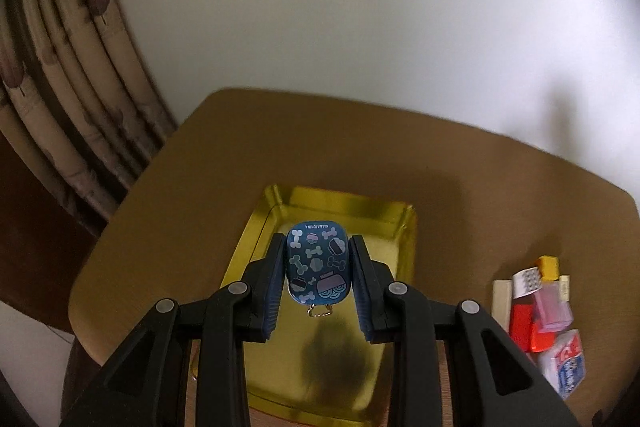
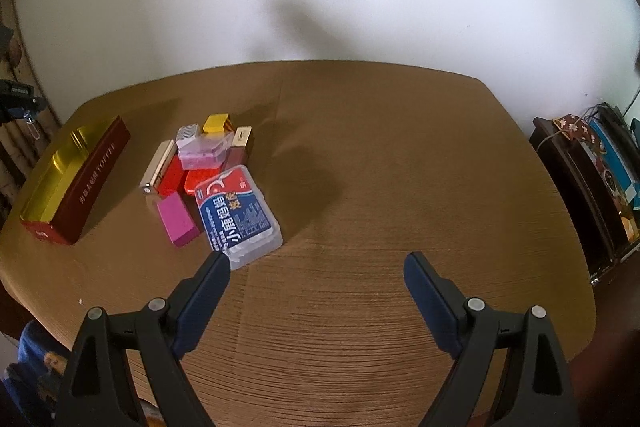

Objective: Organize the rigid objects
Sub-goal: 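Carry the keychain tag with the left gripper over the red BAMI tin, then open the left gripper to drop the tag into the tin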

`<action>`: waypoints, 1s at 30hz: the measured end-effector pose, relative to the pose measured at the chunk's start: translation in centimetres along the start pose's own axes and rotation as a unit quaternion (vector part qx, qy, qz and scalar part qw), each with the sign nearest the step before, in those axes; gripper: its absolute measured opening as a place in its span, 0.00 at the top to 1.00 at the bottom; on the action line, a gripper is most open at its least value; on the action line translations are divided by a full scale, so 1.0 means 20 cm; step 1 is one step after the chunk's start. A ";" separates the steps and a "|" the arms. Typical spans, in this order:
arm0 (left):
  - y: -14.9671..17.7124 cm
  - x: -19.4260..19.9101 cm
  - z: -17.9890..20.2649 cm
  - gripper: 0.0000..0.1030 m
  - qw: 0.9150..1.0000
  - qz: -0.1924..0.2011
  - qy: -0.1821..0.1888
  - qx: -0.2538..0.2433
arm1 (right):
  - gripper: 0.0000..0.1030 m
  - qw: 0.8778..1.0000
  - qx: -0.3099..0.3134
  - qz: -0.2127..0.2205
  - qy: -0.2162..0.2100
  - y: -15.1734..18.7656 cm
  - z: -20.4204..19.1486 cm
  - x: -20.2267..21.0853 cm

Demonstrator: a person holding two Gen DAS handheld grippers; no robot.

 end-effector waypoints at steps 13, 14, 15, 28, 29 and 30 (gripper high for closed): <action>0.11 -0.36 -0.09 0.73 0.998 -0.054 -0.017 0.009 | 0.12 0.999 0.016 -0.028 0.002 0.05 -0.03 -0.11; 0.12 -0.40 -0.09 0.73 0.998 -0.058 -0.015 0.007 | 0.12 0.999 0.019 -0.031 0.001 0.06 -0.03 -0.12; 0.12 -0.42 -0.09 0.73 0.998 -0.061 -0.017 0.004 | 0.12 0.999 0.020 -0.033 0.001 0.06 -0.03 -0.12; 0.15 -0.68 0.01 0.73 0.993 -0.113 -0.014 0.002 | 0.12 0.997 0.038 -0.067 0.003 0.14 -0.05 -0.23; 0.15 -0.69 0.01 0.73 0.993 -0.116 -0.016 0.004 | 0.12 0.997 0.039 -0.068 0.004 0.14 -0.05 -0.24; 0.16 -0.70 0.01 0.73 0.993 -0.119 -0.015 0.005 | 0.12 0.997 0.039 -0.069 0.003 0.15 -0.05 -0.24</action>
Point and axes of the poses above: each gripper's, at about its wrist camera, not at the fingertips, and x roughly against the way its jaws point, z to its right, y to its underside, the point moved 9 cm from there along -x, roughly the way its jaws point, and after that the axes turned 4 degrees about x, right-handed, at the moved point
